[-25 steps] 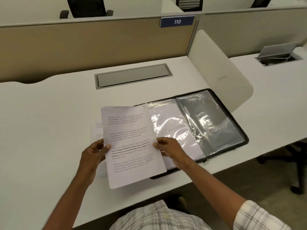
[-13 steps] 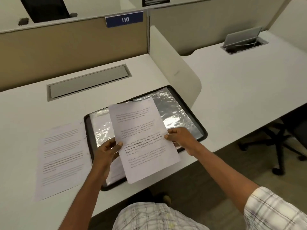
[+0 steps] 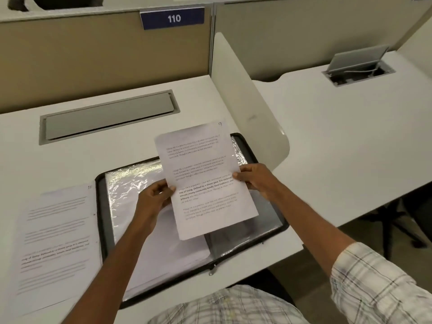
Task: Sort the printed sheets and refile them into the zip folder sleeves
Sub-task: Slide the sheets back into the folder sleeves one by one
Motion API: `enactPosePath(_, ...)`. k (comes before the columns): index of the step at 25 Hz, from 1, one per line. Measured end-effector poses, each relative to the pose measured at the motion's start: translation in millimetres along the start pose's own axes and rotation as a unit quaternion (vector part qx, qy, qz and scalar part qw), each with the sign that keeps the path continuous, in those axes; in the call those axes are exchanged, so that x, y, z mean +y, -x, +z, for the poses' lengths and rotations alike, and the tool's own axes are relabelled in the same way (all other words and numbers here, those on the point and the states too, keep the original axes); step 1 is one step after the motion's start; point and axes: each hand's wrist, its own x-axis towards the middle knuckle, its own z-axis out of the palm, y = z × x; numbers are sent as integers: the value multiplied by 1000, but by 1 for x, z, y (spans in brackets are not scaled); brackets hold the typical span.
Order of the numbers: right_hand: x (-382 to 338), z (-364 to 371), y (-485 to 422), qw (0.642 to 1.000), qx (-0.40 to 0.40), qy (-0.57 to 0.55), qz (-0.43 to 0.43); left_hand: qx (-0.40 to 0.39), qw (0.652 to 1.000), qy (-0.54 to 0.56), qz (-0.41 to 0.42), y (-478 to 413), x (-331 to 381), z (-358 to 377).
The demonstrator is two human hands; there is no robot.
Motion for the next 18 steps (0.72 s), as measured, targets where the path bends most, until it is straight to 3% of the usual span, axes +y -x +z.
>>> enactPosePath(6,-48,-14,-89,996,14,-86,-32,176,983,-31,36,-43,-1,13)
enactPosePath(8,-66,-11,-116,991,25,-129,-31,225,963,-123,79,-41,-12,32)
enactPosePath(11,-88,4,-148,985,32,-171,-15,200,921,-293,160,-50,-20,71)
enactPosePath(13,-97,13,-163,981,29,-191,0,125,875,-428,189,-70,-25,94)
enactPosePath(15,-104,18,-169,978,38,-207,4,81,782,-586,196,-90,-31,107)
enactPosePath(16,-106,18,-172,975,44,-216,3,69,744,-641,176,-94,-32,112)
enactPosePath(18,-110,18,-176,970,42,-240,-6,61,700,-695,153,-96,-36,116)
